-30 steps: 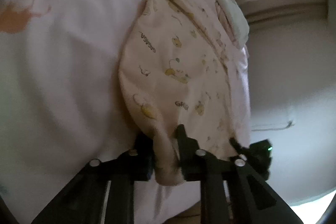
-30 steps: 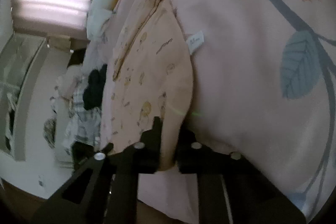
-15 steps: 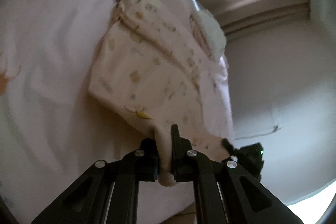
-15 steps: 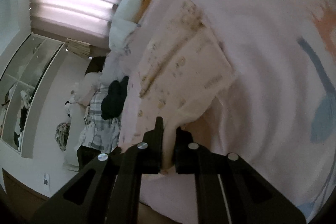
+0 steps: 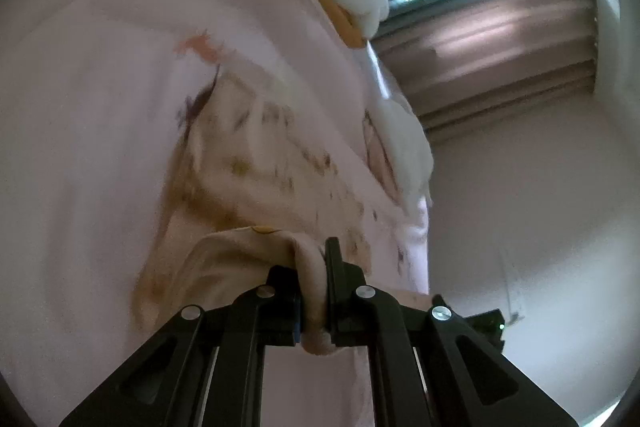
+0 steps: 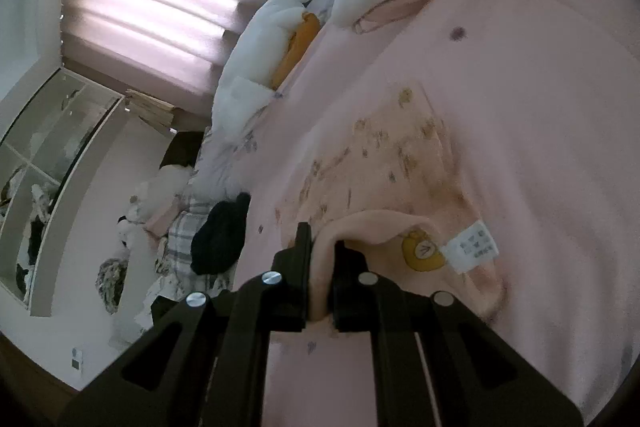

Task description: Fold small clothes

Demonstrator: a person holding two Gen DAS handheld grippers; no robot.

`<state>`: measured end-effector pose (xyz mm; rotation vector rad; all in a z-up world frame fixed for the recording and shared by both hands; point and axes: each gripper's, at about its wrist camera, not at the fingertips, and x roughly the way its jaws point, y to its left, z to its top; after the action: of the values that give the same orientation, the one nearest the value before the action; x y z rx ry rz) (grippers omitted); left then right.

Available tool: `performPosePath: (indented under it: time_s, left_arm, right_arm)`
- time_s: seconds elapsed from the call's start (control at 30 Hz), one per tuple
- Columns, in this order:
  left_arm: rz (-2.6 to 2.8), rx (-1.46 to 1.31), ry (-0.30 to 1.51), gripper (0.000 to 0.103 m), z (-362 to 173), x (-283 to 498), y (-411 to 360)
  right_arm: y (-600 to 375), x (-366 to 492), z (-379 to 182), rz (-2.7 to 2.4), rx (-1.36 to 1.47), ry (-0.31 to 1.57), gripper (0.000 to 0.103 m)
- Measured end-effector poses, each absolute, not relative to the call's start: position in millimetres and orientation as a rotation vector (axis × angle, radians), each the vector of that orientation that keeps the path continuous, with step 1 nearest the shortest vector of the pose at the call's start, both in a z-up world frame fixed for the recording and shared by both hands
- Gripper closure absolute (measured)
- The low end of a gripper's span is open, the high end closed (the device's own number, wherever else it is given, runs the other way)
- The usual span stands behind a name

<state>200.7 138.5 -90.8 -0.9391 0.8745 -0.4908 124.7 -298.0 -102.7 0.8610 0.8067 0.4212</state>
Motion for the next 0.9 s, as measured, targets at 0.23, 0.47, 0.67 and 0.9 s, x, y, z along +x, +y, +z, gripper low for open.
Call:
performPosePath:
  time_s: [0.23,0.47,0.67,0.9]
  left_arm:
    - [-0.339,-0.889,0.935,0.097,-116,309,125]
    - [-0.186,-0.712,1.124,0.096,-139,350,117]
    - [-0.147,-0.53,0.977,0.043,-77,316,126]
    - [-0.318,-0.352,1.031,0.077,-67,282,71]
  right_arm:
    - [-300,243,-146,0.3,0.771,0.942,0.094]
    - [-309,296,-176,0.134,0.772,1.136,0.084]
    - [-297,258,-100,0.092,0.44,1.01,0.028]
    - [-275,237,-84,0.165,0.309,1.04,0.07]
